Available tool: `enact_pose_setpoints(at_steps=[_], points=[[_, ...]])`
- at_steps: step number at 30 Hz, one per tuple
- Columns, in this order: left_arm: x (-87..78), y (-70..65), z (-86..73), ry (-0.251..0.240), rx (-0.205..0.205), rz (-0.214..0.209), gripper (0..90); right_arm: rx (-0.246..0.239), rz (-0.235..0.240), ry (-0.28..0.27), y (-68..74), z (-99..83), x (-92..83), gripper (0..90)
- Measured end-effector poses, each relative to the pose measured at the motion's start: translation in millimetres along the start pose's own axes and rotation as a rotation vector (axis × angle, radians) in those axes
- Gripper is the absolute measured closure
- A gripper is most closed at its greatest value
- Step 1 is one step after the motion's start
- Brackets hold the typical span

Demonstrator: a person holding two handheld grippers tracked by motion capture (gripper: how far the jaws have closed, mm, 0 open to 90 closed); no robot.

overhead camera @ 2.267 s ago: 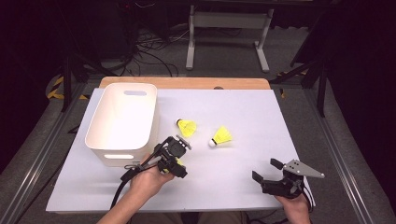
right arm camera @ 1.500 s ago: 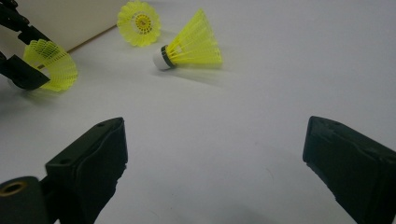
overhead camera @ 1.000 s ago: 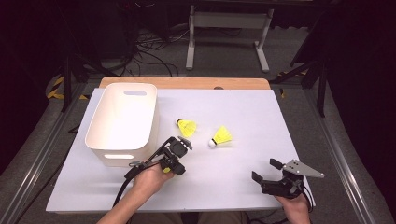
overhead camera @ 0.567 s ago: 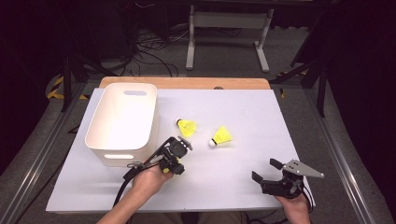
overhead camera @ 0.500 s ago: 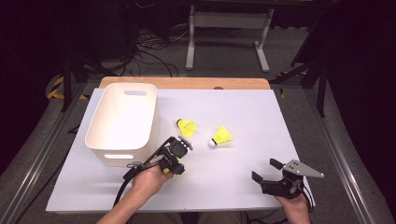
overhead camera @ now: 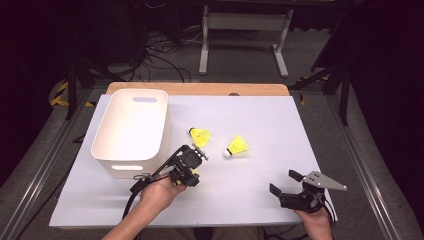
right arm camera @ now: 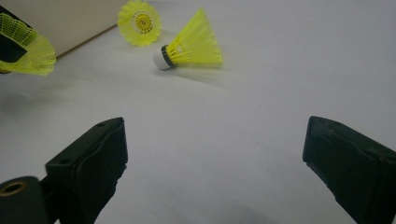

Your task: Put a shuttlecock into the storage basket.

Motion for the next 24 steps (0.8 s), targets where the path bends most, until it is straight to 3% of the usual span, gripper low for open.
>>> enact_pose_setpoints(at_steps=[24], points=[[-27.1, 21.8, 13.7, -0.055, -0.024, 0.015, 61.3, 0.000, 0.002, -0.001, 0.4, 0.1, 0.1, 7.0]])
Point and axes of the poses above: each handheld gripper's, and its own axes: x roughly forward along the jaws, z roughly out of its top, y roughly to its left, the point moved 9 cm from there along x, roughly forward along the jaws, and after that the axes turned 15 degrees about z, right-handed, at the moved point
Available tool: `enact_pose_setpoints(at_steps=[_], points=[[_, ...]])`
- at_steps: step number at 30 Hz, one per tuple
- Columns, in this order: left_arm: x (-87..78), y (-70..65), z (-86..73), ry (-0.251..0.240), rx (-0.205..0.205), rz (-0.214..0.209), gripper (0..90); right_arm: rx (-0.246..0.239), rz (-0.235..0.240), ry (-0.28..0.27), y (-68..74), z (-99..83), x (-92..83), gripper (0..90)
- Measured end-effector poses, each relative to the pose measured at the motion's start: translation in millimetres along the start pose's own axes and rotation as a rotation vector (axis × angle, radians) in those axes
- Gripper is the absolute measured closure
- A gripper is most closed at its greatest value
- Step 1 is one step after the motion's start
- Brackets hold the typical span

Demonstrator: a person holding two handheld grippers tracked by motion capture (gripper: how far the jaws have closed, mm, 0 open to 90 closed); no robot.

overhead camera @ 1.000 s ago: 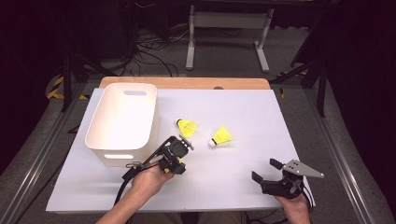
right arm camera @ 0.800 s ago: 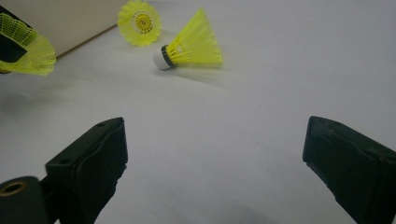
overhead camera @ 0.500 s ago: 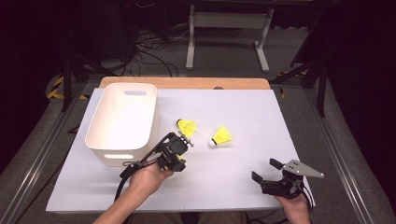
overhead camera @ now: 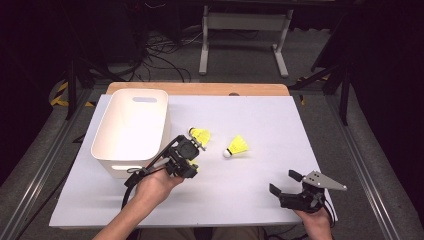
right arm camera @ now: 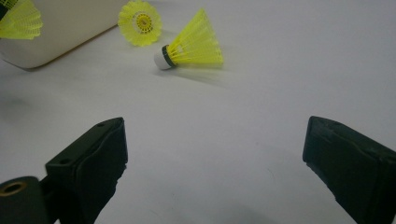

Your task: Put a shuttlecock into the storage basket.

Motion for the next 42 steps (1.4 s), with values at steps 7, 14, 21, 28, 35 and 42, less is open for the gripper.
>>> enact_pose_setpoints(at_steps=[7, 14, 21, 28, 35, 42], points=[[-4.2, 4.1, 5.3, -0.006, -0.002, 0.002, 61.1, 0.001, -0.001, -0.001, -0.3, 0.1, -0.2, 7.0], [-9.3, 9.5, 12.1, -0.011, -0.005, -0.004, 61.2, 0.007, -0.001, -0.005, -0.3, 0.3, -0.2, 7.0], [-11.8, 14.1, 16.1, -0.020, -0.020, -0.034, 62.3, 0.007, 0.000, -0.005, -0.2, 0.3, -0.3, 7.0], [-15.2, 23.8, 19.3, -0.024, -0.041, -0.041, 63.0, 0.007, 0.000, -0.005, -0.3, 0.3, -0.3, 7.0], [-23.1, 33.2, 24.0, -0.032, -0.058, -0.037, 63.1, 0.007, 0.001, -0.005, -0.1, 0.3, -0.1, 7.0], [-28.6, 43.0, 28.6, -0.036, -0.077, -0.032, 63.5, 0.007, 0.000, -0.005, -0.1, 0.4, -0.3, 7.0]])
Point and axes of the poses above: each handheld gripper's, and its own axes: x roughly forward along the jaws, z roughly out of its top, y roughly to its left, the point moved 9 cm from there along x, roughly forward along the jaws, and after that the axes turned 15 degrees about z, right-handed, at the moved point
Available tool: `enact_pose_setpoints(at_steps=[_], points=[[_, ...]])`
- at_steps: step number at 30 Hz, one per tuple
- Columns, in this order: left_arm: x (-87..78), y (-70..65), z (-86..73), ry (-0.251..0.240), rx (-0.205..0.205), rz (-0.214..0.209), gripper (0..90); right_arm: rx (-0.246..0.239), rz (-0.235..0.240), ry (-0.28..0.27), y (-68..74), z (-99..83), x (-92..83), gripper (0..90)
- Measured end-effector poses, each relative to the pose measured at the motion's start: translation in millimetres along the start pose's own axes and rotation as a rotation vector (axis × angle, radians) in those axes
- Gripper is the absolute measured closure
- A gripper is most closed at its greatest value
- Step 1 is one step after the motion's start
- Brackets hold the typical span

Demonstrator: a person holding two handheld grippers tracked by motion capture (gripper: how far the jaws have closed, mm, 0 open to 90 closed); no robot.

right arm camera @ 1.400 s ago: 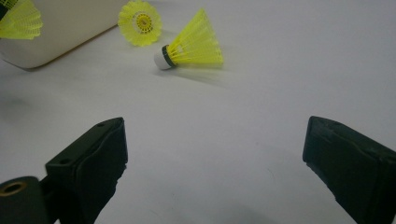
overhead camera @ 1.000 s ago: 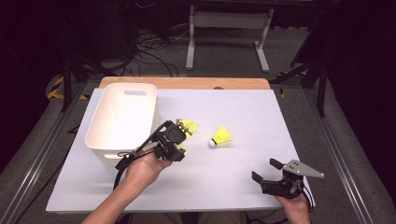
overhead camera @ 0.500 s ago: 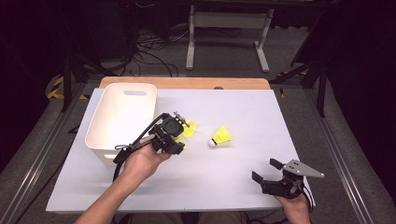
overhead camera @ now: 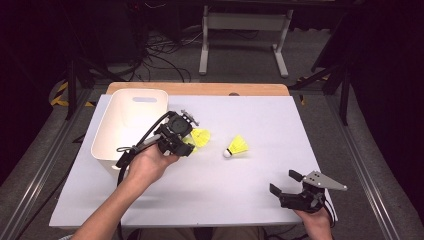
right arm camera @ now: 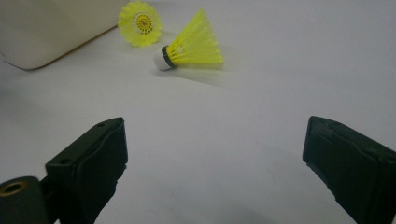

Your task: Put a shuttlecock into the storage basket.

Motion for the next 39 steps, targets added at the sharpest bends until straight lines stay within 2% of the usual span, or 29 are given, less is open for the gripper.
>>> enact_pose_setpoints(at_steps=[8, 15, 24, 39], points=[[-11.0, 11.0, 6.5, -0.018, -0.021, 0.003, 64.0, 0.000, 0.000, 0.000, -0.2, 0.0, 0.1, 7.0], [-21.0, 16.0, 11.9, -0.035, -0.023, 0.013, 64.4, -0.001, 0.002, 0.000, 0.0, 0.1, 0.3, 7.0], [-24.1, 23.5, 13.1, -0.034, -0.033, 0.021, 64.2, -0.003, 0.000, 0.002, -0.2, -0.1, -0.1, 7.0], [-24.5, 41.4, 9.5, -0.035, -0.072, 0.025, 63.9, -0.002, 0.001, 0.001, -0.2, -0.1, 0.1, 7.0]])
Point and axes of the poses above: each handheld gripper's, and its own axes: x roughly forward along the jaws, z roughly out of its top, y roughly to its left, the point moved 9 cm from there along x, roughly forward along the jaws, and after that the axes turned 15 degrees about z, right-handed, at the moved point
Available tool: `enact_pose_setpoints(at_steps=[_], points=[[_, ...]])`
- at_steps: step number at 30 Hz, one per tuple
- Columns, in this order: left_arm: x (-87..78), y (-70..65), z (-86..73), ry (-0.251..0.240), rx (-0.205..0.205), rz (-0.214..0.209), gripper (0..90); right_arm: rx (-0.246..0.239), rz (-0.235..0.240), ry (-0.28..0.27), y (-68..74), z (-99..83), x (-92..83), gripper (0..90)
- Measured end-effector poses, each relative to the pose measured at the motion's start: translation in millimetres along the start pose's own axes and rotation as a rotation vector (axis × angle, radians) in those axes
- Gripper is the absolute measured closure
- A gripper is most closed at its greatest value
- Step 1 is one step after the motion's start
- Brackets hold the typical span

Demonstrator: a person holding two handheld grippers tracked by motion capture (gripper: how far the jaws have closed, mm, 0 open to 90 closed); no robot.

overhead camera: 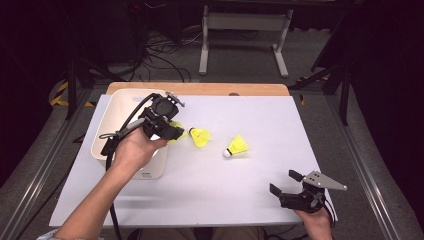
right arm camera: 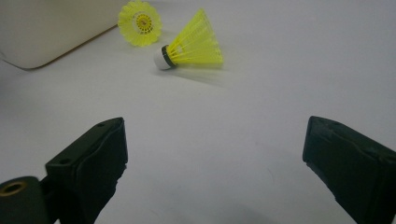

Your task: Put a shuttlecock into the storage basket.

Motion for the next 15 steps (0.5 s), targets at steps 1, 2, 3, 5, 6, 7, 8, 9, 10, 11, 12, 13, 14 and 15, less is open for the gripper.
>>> enact_pose_setpoints(at_steps=[1, 2, 3, 5, 6, 7, 8, 9, 10, 11, 12, 13, 14, 15], points=[[-0.3, 1.3, -0.5, 0.001, 0.000, 0.001, 63.9, 0.000, -0.001, 0.000, -0.2, 0.0, -0.2, 7.0], [-0.5, 2.2, -0.8, -0.001, -0.005, -0.001, 63.8, 0.000, -0.001, 0.000, -0.2, 0.0, -0.2, 7.0], [-0.9, 3.4, -1.3, -0.001, -0.007, 0.001, 63.8, 0.000, -0.001, 0.000, -0.2, 0.0, -0.2, 7.0], [-1.6, 6.1, -2.4, -0.002, -0.012, 0.004, 63.8, 0.000, -0.001, 0.000, -0.2, -0.1, -0.1, 7.0], [-2.0, 7.3, -3.0, -0.005, -0.013, 0.004, 63.8, -0.004, 0.001, 0.003, -0.3, -0.3, -0.1, 7.0], [-2.2, 8.4, -3.6, -0.005, -0.013, 0.006, 64.0, -0.004, 0.001, 0.004, -0.2, -0.3, 0.0, 7.0], [-2.1, 9.4, -4.3, -0.005, -0.014, 0.007, 64.1, 0.000, 0.000, 0.001, 0.1, -0.1, 0.2, 7.0], [-1.9, 11.0, -5.1, -0.003, -0.015, 0.011, 64.2, 0.000, 0.000, 0.001, 0.0, -0.1, 0.2, 7.0], [-1.6, 12.5, -5.8, -0.002, -0.018, 0.014, 64.2, -0.003, 0.001, 0.003, -0.1, -0.3, 0.0, 7.0], [-1.3, 14.3, -6.5, -0.003, -0.021, 0.016, 64.2, -0.003, 0.001, 0.003, -0.2, -0.3, 0.0, 7.0], [-0.8, 16.1, -7.2, -0.004, -0.025, 0.013, 64.2, -0.003, 0.000, 0.004, -0.3, -0.4, 0.0, 7.0], [-0.2, 18.4, -8.3, -0.003, -0.034, 0.014, 64.2, -0.003, 0.001, 0.004, -0.3, -0.4, 0.0, 7.0], [-0.2, 18.4, -8.3, -0.003, -0.034, 0.014, 64.2, -0.003, 0.001, 0.004, -0.3, -0.4, 0.1, 7.0], [0.5, 20.3, -9.2, -0.002, -0.040, 0.015, 64.2, -0.003, 0.001, 0.004, -0.3, -0.4, 0.1, 7.0]])
Point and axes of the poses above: each handheld gripper's, and its own axes: x roughly forward along the jaws, z roughly out of its top, y roughly to its left, the point moved 9 cm from there along x, roughly forward along the jaws, and after that the axes turned 15 degrees about z, right-handed, at the moved point
